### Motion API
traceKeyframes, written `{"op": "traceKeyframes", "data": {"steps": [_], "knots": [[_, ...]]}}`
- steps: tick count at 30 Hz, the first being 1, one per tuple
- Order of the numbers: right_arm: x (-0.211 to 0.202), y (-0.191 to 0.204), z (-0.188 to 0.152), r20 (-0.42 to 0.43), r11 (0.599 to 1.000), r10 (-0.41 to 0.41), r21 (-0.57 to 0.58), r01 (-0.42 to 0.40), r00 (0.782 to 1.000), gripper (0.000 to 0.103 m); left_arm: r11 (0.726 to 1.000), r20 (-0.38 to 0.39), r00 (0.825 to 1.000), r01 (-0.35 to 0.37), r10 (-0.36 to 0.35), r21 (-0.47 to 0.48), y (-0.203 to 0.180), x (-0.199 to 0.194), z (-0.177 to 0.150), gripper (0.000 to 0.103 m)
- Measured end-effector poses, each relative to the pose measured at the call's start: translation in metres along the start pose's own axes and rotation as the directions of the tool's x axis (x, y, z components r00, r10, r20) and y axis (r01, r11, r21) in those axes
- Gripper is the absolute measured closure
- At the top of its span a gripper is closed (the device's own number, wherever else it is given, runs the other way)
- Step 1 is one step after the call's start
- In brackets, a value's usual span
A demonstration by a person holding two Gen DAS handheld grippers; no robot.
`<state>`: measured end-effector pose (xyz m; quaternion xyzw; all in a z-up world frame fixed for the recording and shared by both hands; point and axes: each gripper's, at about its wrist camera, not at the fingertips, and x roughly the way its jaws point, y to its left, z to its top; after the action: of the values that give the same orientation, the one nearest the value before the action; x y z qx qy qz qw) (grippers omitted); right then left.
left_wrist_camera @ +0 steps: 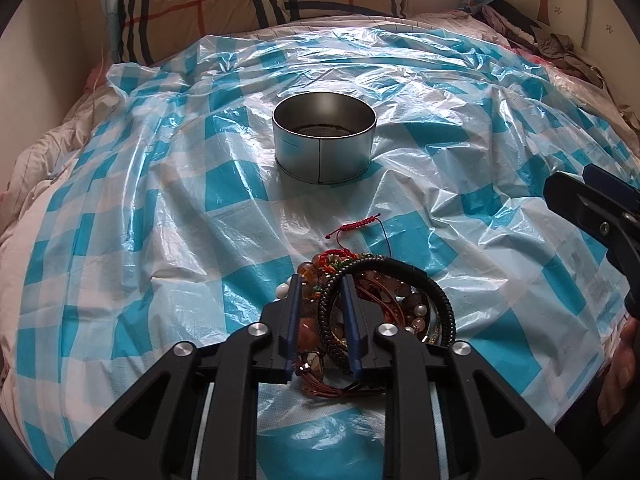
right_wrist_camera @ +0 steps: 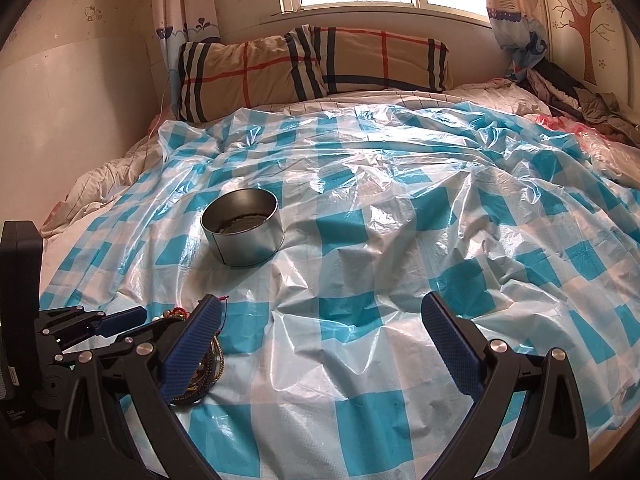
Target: Organize jewelry
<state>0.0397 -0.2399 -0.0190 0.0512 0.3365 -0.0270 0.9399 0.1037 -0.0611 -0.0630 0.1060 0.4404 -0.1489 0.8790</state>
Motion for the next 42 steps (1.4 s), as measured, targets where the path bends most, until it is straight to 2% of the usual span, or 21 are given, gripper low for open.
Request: {"op": "traceKeyframes", "data": {"steps": [3,7,10,15,19,21,24,27,32,34,36,37,42], "knots": [[0.002,0.000,0.000,-0.008,1.000,0.006,-0.003,-0.006,1.000,0.007,1.000,0.020,1.000,0.005,-0.005,-0.008,0.000,-0.004,-0.001,0.096],[0.008,0.003,-0.001,-0.032,1.000,0.023,-0.021,-0.023,0.999,0.007,0.992,0.071,0.995,0.071,-0.063,-0.105,0.015,-0.017,-0.003,0.096],[0.014,0.008,-0.001,-0.055,0.998,0.036,-0.047,-0.039,0.998,0.007,0.978,0.123,0.989,0.103,-0.081,-0.181,0.030,-0.029,-0.007,0.096],[0.028,0.023,-0.003,-0.108,0.990,0.095,-0.091,-0.105,0.990,0.007,0.951,0.214,0.976,0.100,-0.037,-0.293,0.052,-0.047,-0.015,0.096],[0.043,0.036,-0.001,-0.148,0.979,0.171,-0.087,-0.185,0.974,0.009,0.930,0.267,0.964,0.102,-0.004,-0.354,0.064,-0.057,-0.020,0.096],[0.052,0.044,0.000,-0.171,0.974,0.186,-0.102,-0.205,0.968,0.028,0.922,0.280,0.960,0.106,0.003,-0.372,0.068,-0.058,-0.021,0.096],[0.068,0.057,0.005,-0.208,0.971,0.173,-0.128,-0.202,0.963,0.040,0.916,0.292,0.956,0.112,0.005,-0.385,0.072,-0.060,-0.022,0.096],[0.084,0.066,0.009,-0.241,0.969,0.164,-0.142,-0.202,0.957,0.047,0.912,0.297,0.955,0.119,0.003,-0.393,0.074,-0.060,-0.024,0.096],[0.115,0.075,0.007,-0.330,0.966,0.128,-0.173,-0.193,0.935,0.051,0.906,0.301,0.954,0.133,-0.006,-0.402,0.077,-0.059,-0.025,0.096],[0.123,0.076,0.002,-0.353,0.963,0.115,-0.188,-0.191,0.928,0.068,0.905,0.302,0.953,0.136,-0.009,-0.403,0.077,-0.058,-0.025,0.096],[0.121,0.075,0.001,-0.349,0.961,0.127,-0.189,-0.203,0.928,0.096,0.905,0.302,0.953,0.138,-0.011,-0.403,0.077,-0.058,-0.025,0.095],[0.118,0.073,0.001,-0.343,0.961,0.140,-0.179,-0.210,0.929,0.099,0.905,0.302,0.953,0.138,-0.011,-0.402,0.077,-0.058,-0.025,0.095],[0.088,0.055,0.009,-0.248,0.965,0.233,-0.061,-0.255,0.940,0.100,0.906,0.309,0.951,0.148,-0.020,-0.396,0.076,-0.058,-0.024,0.096]]}}
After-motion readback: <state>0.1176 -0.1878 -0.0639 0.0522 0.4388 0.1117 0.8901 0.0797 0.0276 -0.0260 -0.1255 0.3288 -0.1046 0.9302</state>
